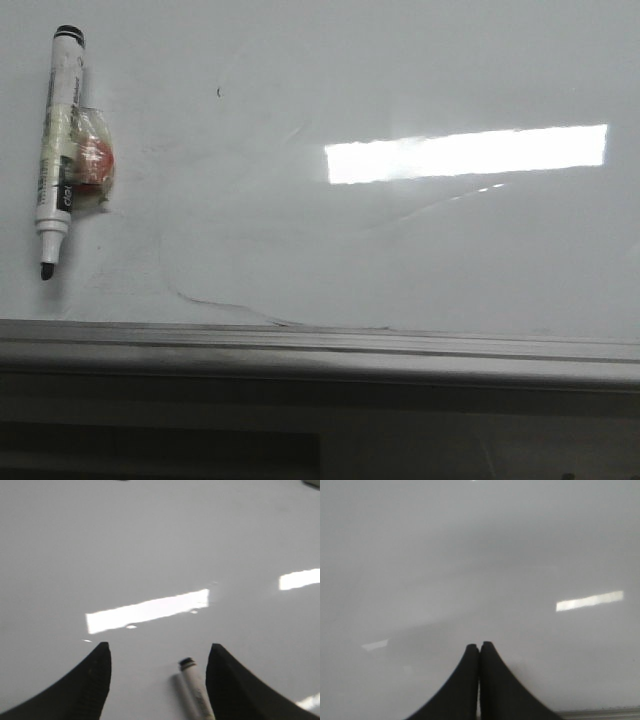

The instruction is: Write number 2 on whiteboard

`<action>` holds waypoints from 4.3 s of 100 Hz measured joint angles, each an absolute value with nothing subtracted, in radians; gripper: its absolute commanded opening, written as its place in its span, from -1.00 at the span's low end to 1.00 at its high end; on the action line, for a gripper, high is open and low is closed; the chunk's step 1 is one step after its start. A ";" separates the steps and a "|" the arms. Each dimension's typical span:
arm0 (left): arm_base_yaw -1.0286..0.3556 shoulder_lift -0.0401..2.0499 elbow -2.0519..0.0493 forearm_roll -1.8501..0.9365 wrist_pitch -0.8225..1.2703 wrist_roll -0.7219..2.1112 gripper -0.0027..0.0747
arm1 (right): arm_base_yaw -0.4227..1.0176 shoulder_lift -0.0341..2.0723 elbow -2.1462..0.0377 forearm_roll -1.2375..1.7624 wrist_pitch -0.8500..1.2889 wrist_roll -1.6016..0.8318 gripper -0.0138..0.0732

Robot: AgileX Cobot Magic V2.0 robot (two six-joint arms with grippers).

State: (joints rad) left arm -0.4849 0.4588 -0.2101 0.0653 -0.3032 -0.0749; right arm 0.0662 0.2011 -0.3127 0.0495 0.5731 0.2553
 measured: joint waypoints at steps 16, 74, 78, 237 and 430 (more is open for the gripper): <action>-0.639 0.565 -0.210 -0.017 -0.287 -0.075 0.05 | 0.066 0.201 -0.313 0.049 0.573 0.255 -0.80; -0.726 0.817 -0.244 -0.258 -0.170 -0.088 0.05 | 0.066 0.201 -0.313 0.049 0.573 0.255 -0.80; -0.735 0.832 -0.250 -0.260 -0.165 -0.090 0.05 | 0.066 0.201 -0.313 0.049 0.573 0.255 -0.80; -0.834 0.838 -0.302 0.574 -0.149 -0.091 -0.98 | 0.812 0.614 -0.509 0.293 0.399 -0.422 0.42; -0.850 0.356 -0.402 0.502 0.166 -0.092 -0.97 | 1.033 1.035 -0.911 0.161 0.338 -0.429 -0.85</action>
State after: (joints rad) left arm -0.8498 0.3557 -0.4023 0.5023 0.1660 -0.0921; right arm 1.0331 1.0350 -0.9110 0.1610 0.3378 -0.4288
